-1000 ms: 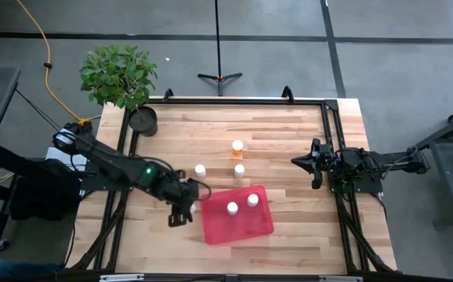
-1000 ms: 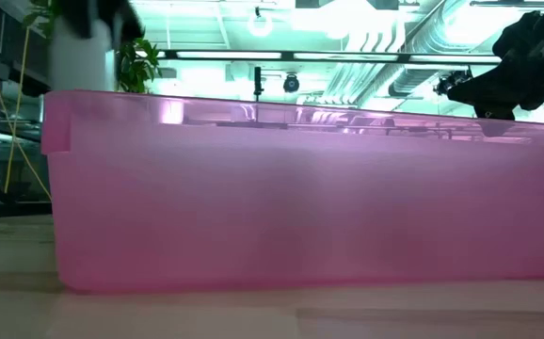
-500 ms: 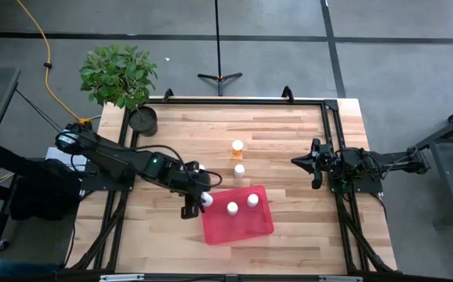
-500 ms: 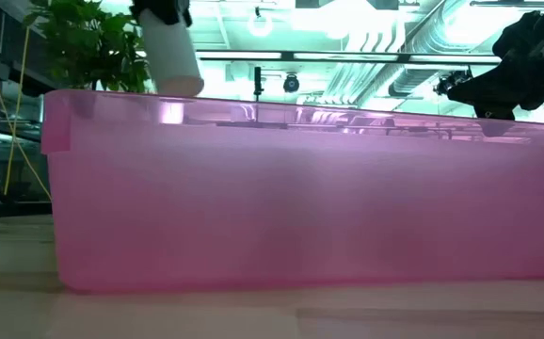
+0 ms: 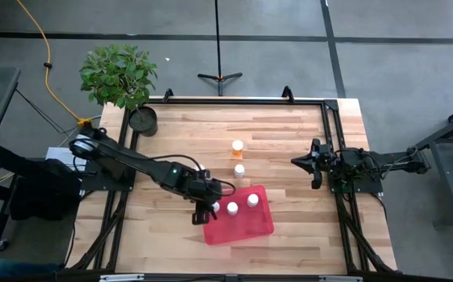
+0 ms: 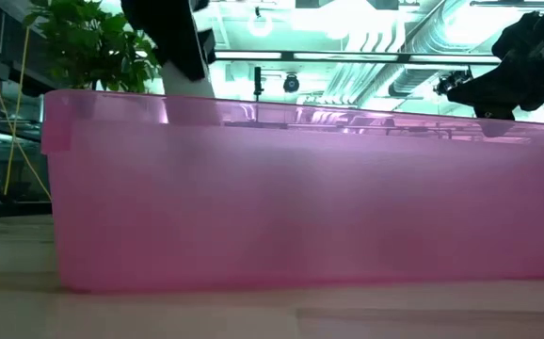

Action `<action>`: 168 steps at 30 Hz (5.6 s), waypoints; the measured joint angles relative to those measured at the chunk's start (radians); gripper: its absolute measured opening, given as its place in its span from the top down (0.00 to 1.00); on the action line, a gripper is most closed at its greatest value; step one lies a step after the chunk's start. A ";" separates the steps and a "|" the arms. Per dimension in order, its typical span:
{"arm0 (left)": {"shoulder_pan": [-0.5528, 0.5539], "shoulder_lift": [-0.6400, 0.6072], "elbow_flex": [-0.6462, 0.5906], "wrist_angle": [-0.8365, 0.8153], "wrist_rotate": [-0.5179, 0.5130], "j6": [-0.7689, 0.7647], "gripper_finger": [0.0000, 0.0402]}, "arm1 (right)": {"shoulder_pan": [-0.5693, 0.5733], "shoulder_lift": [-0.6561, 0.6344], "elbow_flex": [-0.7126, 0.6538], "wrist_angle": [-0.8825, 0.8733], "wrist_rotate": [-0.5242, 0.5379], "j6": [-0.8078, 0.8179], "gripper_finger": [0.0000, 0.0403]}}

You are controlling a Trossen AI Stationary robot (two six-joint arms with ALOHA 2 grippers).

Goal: Pick and place pill bottles into a basket
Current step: Put the white pill bottle into the bin

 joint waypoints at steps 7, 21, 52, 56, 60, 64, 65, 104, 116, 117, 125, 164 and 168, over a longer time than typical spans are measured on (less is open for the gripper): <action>0.000 0.070 0.000 0.035 0.020 -0.005 0.52 | 0.000 0.006 0.000 0.000 0.000 0.000 1.00; 0.000 0.125 -0.002 0.011 0.020 -0.006 0.52 | 0.000 0.007 0.000 0.000 -0.001 -0.017 1.00; 0.000 0.152 0.000 0.019 0.040 -0.001 0.41 | 0.000 0.013 0.000 0.000 -0.005 -0.027 1.00; 0.000 0.152 0.000 0.018 0.044 -0.001 0.41 | 0.000 0.013 0.000 0.000 -0.005 -0.027 1.00; 0.000 0.150 0.000 0.016 0.047 -0.001 0.41 | 0.000 0.013 0.000 0.000 -0.005 -0.027 1.00; 0.000 0.149 0.075 -0.068 0.040 -0.004 0.41 | 0.000 0.013 0.000 0.000 -0.005 -0.027 1.00; 0.000 0.147 0.100 -0.093 0.034 -0.001 0.41 | 0.000 0.013 0.000 0.000 -0.005 -0.027 1.00; 0.318 0.147 0.221 -0.557 -0.099 0.448 0.40 | 0.000 0.013 0.000 0.000 -0.008 -0.019 1.00; 0.334 0.154 0.108 -0.498 -0.047 0.490 0.40 | 0.000 0.013 0.000 0.000 0.001 -0.019 1.00; 0.334 0.154 0.107 -0.486 -0.045 0.490 0.40 | 0.000 0.013 0.000 0.001 0.004 -0.019 1.00; 0.334 0.154 0.106 -0.419 -0.038 0.490 0.40 | 0.000 0.013 0.000 0.001 0.007 -0.019 1.00; 0.335 0.172 0.029 -0.417 -0.016 0.617 0.40 | 0.000 0.013 0.000 0.001 0.013 -0.018 1.00; 0.335 0.171 0.061 -0.416 -0.027 0.620 0.29 | 0.000 0.013 0.000 0.001 0.014 -0.018 1.00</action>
